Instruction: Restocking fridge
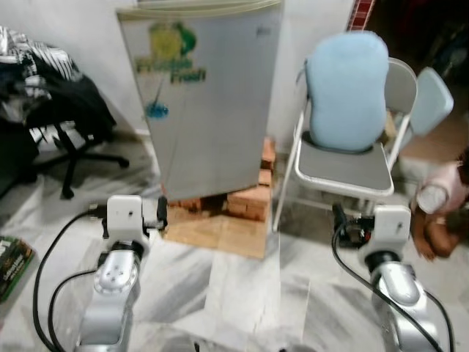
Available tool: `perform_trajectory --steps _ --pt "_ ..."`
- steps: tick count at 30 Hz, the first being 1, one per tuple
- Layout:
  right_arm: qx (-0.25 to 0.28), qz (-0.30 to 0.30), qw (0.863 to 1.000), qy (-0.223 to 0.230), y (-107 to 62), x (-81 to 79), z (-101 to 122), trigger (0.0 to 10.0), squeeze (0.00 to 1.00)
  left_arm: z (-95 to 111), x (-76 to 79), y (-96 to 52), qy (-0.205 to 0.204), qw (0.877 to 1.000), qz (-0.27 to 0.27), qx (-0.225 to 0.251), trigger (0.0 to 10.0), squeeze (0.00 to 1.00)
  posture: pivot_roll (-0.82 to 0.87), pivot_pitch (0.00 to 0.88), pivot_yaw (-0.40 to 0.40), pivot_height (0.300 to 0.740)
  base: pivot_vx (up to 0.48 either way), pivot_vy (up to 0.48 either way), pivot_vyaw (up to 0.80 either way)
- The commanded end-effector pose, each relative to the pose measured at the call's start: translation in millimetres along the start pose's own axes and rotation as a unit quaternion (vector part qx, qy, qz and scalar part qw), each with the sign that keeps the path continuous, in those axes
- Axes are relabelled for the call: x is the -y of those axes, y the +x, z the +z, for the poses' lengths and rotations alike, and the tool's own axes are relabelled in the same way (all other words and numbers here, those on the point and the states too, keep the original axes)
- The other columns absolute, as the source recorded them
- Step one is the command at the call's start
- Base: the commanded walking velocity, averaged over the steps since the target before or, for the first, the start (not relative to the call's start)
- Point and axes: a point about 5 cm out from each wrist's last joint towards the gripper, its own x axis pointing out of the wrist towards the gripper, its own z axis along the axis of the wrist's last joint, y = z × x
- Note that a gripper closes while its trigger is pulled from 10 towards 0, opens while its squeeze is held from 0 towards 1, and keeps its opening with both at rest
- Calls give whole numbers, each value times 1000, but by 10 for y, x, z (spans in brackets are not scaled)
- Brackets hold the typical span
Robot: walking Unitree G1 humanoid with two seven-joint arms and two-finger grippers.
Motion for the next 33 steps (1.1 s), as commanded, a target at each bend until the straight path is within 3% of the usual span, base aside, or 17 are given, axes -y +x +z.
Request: perform_trajectory --steps 1,4,9,14,18,22,23,26,30,33 --pt "-3 -4 1000 15 -123 83 21 10000 0 74 -8 -39 8 1000 -14 25 10000 0 -2 0 18 740 0 480 0" --pt "-4 -12 1000 22 -129 95 21 10000 0 69 19 -50 -3 999 -28 27 10000 0 -2 0 16 740 0 480 0" --pt "2 -26 999 18 -38 98 82 10000 0 230 102 20 2 998 -34 59 10000 0 14 0 12 740 0 480 0" --pt "13 -60 998 -18 -56 145 151 10000 0 252 139 35 -3 997 -54 53 10000 0 -22 0 28 740 0 480 0" --pt "26 -85 995 -40 -151 194 251 10000 0 184 208 13 -11 996 -78 40 10000 0 -51 0 43 740 0 480 0" --pt "17 -35 999 -17 -315 169 276 10000 0 214 244 -82 -16 995 -95 36 10000 0 -57 0 55 740 0 157 0" --pt "5 -27 1000 4 -369 142 240 10000 0 190 240 -94 -12 994 -100 30 10000 0 -65 0 56 740 0 0 0" --pt "-11 -39 999 5 -448 130 157 10000 0 118 238 -124 0 994 -106 24 10000 0 -69 0 57 740 0 0 0" --pt "-42 -65 997 -31 -626 209 -25 10000 0 -98 259 -116 7 993 -115 0 10000 0 -127 13 92 740 0 0 0" --pt "-61 -90 993 -46 -705 288 -40 10000 0 -79 278 -115 11 991 -135 0 10000 0 -143 0 84 740 0 0 0"
